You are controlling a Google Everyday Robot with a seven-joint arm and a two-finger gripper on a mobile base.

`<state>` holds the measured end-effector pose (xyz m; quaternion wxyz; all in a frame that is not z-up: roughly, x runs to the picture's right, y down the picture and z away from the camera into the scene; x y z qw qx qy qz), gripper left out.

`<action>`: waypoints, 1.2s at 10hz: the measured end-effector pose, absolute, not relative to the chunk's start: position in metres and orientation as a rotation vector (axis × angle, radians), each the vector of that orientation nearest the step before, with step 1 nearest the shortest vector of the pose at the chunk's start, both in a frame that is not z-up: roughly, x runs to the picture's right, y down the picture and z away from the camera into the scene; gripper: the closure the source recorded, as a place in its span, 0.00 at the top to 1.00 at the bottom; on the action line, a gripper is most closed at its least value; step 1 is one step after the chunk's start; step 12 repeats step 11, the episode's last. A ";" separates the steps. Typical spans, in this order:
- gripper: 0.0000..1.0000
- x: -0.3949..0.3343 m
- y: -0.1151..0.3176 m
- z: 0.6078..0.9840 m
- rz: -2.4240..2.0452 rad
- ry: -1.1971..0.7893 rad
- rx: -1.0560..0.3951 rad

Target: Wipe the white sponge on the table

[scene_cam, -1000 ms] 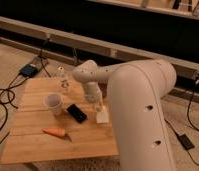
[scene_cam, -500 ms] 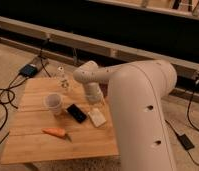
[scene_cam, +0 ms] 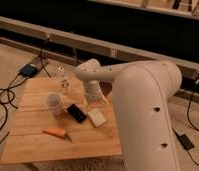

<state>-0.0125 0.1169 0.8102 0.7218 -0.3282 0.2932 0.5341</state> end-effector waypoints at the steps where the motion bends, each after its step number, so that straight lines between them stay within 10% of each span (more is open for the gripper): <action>1: 0.80 -0.012 0.111 0.801 1.182 0.616 -0.728; 12: 0.80 -0.014 0.082 0.774 1.135 0.531 -0.621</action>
